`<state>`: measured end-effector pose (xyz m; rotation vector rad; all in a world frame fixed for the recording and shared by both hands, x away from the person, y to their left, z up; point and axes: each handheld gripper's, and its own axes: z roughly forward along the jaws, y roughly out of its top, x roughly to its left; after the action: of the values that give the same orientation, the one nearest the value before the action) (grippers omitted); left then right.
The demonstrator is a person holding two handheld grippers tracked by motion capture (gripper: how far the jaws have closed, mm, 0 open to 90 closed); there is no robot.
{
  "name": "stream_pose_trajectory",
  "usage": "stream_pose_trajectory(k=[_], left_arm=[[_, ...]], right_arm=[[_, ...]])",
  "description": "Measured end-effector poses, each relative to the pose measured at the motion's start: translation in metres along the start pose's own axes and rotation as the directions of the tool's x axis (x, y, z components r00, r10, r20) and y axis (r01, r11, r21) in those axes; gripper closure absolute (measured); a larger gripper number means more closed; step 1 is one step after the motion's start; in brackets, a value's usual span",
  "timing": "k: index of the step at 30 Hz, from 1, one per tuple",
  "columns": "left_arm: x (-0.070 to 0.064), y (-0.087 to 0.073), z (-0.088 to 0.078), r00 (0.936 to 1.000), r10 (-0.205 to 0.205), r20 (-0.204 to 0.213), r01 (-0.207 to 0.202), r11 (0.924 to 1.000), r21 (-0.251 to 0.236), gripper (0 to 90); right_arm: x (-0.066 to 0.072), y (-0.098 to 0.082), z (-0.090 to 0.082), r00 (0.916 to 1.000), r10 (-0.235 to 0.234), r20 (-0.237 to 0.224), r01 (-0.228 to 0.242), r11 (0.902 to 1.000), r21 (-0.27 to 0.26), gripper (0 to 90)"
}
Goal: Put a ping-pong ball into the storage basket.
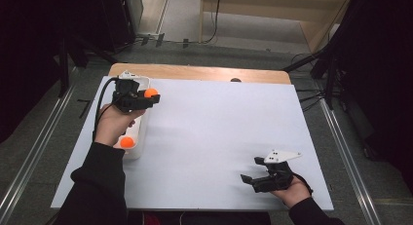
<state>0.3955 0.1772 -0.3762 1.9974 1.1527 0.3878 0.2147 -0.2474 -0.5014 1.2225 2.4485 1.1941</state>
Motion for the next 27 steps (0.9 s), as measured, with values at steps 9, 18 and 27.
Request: stream_pose_trajectory(k=[9, 18, 27], left_arm=[[0.011, -0.001, -0.006, 0.9994, -0.021, -0.029, 0.021, 0.9997, -0.010, 50.9], [0.022, -0.002, -0.004, 0.9982, -0.048, -0.036, 0.048, 0.9987, -0.018, 50.8], [0.032, -0.007, -0.009, 0.9919, -0.073, -0.105, 0.069, 0.9970, -0.034, 50.9]], right_arm=[[-0.002, 0.000, 0.000, 1.0000, -0.002, -0.002, 0.002, 1.0000, -0.001, 12.5], [-0.007, 0.000, 0.000, 0.9999, 0.013, 0.001, -0.013, 0.9998, -0.016, 12.6], [-0.003, 0.001, 0.001, 1.0000, -0.002, 0.002, 0.002, 1.0000, -0.008, 12.6]])
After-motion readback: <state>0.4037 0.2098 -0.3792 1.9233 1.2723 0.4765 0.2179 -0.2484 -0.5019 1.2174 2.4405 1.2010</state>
